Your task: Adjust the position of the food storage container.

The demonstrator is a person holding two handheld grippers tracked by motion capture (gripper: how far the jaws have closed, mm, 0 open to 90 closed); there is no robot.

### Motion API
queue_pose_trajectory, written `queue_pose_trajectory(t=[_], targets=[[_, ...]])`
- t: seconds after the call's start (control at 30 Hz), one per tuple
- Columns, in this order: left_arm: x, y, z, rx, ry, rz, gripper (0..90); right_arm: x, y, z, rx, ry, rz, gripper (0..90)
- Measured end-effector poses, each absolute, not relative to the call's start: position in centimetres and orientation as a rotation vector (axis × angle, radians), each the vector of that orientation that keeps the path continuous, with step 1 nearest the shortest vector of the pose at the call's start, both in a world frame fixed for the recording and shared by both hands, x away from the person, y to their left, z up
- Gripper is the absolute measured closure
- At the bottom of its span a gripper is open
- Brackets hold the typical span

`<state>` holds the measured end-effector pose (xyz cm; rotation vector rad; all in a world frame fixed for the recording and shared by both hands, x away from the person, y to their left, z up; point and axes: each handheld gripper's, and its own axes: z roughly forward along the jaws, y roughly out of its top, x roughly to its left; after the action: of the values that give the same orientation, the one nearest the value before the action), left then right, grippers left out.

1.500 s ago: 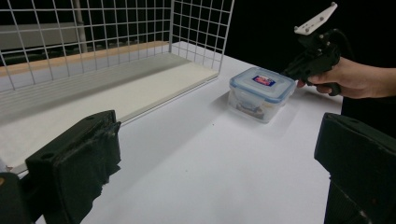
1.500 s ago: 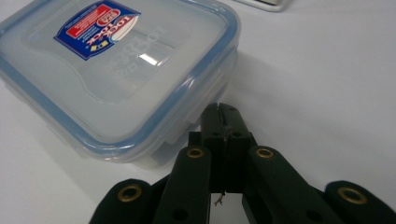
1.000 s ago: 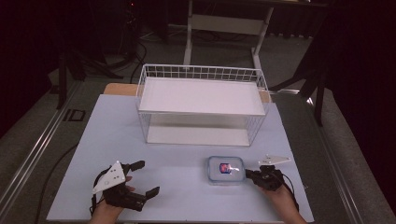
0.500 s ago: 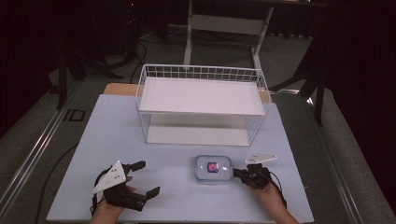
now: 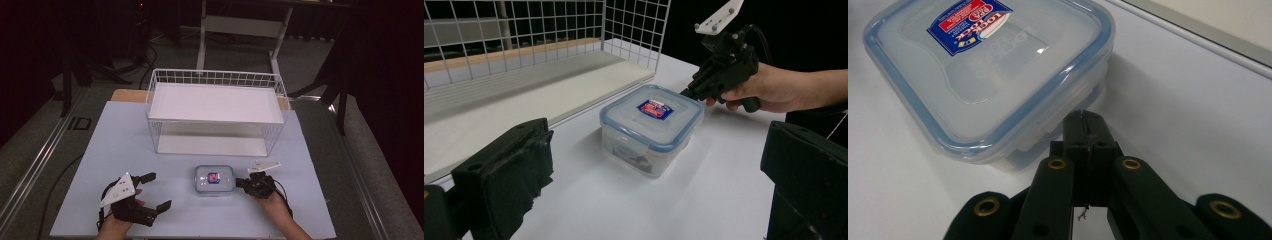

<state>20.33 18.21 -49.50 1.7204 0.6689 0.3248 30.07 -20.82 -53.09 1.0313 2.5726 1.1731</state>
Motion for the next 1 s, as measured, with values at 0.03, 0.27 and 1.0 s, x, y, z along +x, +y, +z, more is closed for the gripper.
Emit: queue_pose_trajectory(t=[0.03,0.27,1.0], targets=[[20.3,18.2,-49.5,1.72,0.669,0.325,1.2,30.1,-20.8,-53.1,1.031,2.573,1.173,90.0],[20.4,18.1,-49.5,1.723,0.669,0.326,1.2,30.2,-19.5,-53.1,1.009,2.592,1.179,90.0],[21.5,17.1,-49.1,1.753,0.687,0.29,1.2,27.4,-22.1,-49.1,0.959,2.402,1.289,32.3]])
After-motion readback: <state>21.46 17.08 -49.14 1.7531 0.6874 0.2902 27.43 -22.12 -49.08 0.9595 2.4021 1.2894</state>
